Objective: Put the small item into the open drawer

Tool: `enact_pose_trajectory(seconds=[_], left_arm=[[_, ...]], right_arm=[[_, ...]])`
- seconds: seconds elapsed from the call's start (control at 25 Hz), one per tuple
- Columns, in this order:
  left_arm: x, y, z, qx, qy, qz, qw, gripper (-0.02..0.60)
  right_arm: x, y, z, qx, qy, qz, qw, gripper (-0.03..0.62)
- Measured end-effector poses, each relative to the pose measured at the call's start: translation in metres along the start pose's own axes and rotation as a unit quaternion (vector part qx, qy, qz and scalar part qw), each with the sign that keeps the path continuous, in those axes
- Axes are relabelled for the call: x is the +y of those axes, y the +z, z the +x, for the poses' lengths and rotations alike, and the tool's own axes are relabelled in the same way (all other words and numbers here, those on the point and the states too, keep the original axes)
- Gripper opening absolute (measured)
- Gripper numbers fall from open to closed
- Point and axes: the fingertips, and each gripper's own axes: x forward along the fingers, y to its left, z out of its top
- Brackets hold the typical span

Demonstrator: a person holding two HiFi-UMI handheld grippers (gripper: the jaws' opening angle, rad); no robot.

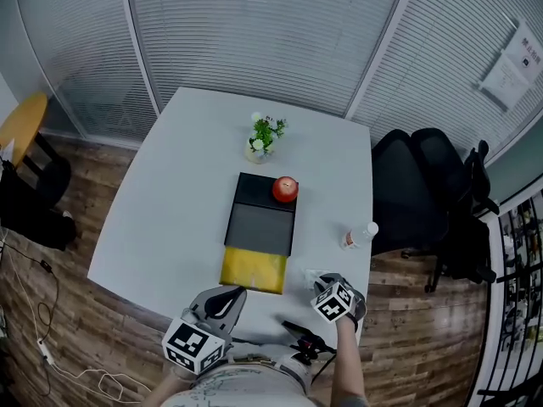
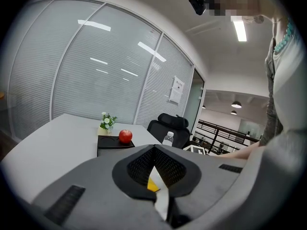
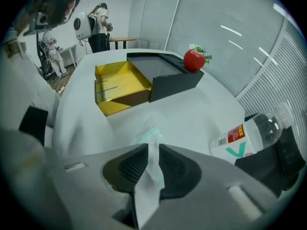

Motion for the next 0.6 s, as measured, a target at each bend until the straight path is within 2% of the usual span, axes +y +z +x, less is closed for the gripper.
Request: enact_pose_trajectory(seconds=[0.4, 0.6], left_arm=[[0.01, -0.005, -0.006, 0.001, 0.016, -0.011, 0.9998, -0.003], [0.012, -0.005, -0.007, 0.001, 0.017, -0.01, 0.9998, -0.003]], right_arm=[[0.002, -0.006, 0.023, 0.018, 0.021, 0.018, 0.999, 0.072], [0.001, -0.006, 0.026, 0.023, 0.017, 0.02, 0.999, 0.032]])
